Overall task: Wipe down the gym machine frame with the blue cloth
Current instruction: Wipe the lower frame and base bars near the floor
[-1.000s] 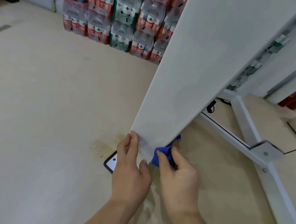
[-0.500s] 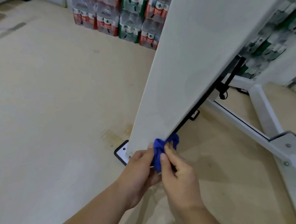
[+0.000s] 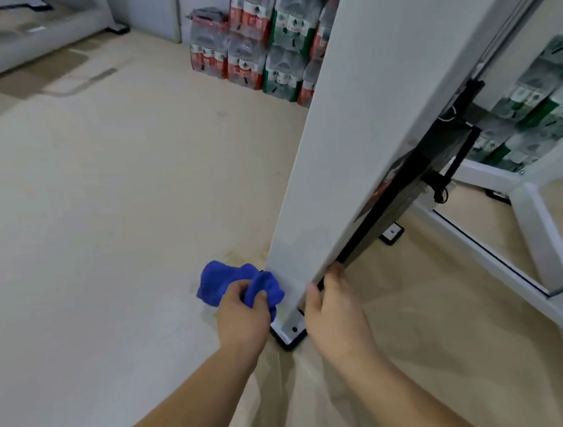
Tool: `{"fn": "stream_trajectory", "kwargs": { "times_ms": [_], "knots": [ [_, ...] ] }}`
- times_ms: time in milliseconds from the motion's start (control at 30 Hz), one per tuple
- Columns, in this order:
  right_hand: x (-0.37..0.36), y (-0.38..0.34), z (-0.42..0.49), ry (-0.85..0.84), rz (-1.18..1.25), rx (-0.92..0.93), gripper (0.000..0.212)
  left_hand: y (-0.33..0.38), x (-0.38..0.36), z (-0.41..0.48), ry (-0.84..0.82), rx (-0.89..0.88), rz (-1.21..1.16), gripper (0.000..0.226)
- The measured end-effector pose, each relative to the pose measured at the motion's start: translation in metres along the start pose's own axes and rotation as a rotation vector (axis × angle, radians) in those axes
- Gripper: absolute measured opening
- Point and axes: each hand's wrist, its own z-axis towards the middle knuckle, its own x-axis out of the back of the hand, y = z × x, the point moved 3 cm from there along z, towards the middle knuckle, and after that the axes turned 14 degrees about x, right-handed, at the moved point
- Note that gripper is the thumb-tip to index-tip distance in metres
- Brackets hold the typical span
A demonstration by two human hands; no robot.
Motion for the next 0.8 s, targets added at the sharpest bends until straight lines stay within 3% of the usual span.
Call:
{"fn": "stream_trajectory", "kwargs": {
  "times_ms": [167,400,567,733,800],
  "knots": [
    [-0.029,0.019,-0.012,-0.072,0.140,0.075,0.080,-0.014,-0.044,0.021,-0.117,-0.008,-0.285,0.014],
    [-0.057,0.022,-0.020,0.050,0.217,0.175,0.087,-0.044,-0.054,0.050,-0.116,-0.022,-0.243,0.004],
    [-0.060,0.027,-0.025,0.069,0.235,0.187,0.078,-0.067,-0.063,0.060,-0.237,0.102,-0.270,0.053],
    [-0.054,0.030,-0.027,0.064,0.227,0.171,0.075,-0.066,-0.084,0.031,-0.330,0.026,-0.264,0.041],
    [-0.054,0.029,-0.027,0.088,0.222,0.183,0.076,-0.073,-0.089,0.032,-0.382,0.035,-0.340,0.027]
  ]
}}
